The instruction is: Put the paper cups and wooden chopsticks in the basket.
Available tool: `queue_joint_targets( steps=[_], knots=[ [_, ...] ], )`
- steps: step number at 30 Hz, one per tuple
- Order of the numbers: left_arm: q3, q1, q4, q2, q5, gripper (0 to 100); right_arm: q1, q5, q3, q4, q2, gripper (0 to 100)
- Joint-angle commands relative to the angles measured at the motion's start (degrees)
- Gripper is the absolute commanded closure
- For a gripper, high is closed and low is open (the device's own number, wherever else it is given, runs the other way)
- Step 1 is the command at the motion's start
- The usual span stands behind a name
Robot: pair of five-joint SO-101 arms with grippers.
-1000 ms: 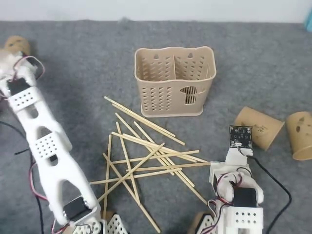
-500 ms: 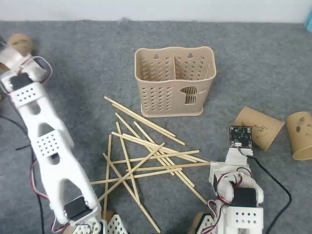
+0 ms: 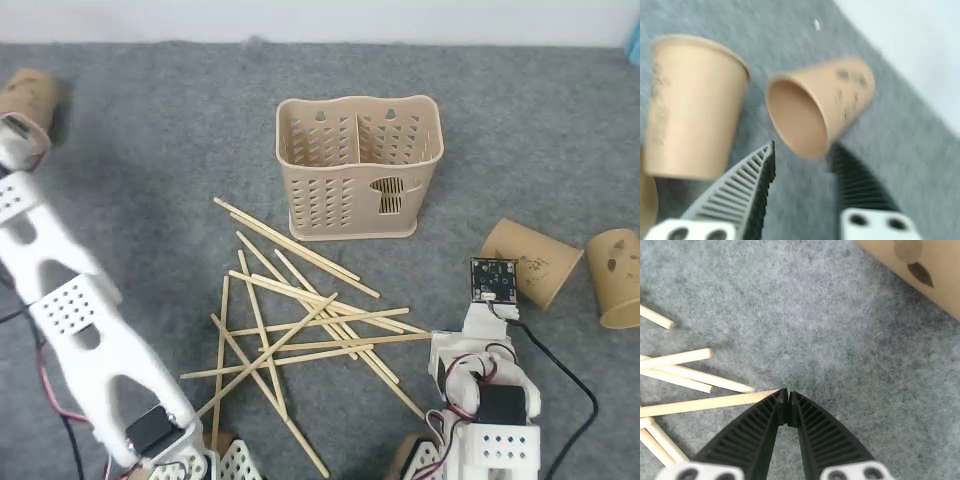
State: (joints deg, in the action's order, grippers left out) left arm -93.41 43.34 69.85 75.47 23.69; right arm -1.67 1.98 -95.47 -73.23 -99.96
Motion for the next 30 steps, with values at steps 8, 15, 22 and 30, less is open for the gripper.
queue_joint_targets(
  steps=[8, 15, 22, 30],
  knots=[
    [-2.7, -1.5, -41.8, 19.6, 1.1, 70, 0.7, 0.4, -0.4, -0.2, -0.3, 99.1],
    [-2.6, -4.1, -57.1, 25.7, 2.6, 74, 0.7, 0.4, -0.4, -0.2, -0.3, 99.1],
    [6.3, -4.9, -68.2, 24.3, 2.6, 78, 0.7, 0.4, -0.4, -0.2, -0.3, 99.1],
    [14.4, -6.1, -77.0, 22.9, -2.7, 87, 0.7, 0.4, -0.4, -0.2, -0.3, 99.1]
  ],
)
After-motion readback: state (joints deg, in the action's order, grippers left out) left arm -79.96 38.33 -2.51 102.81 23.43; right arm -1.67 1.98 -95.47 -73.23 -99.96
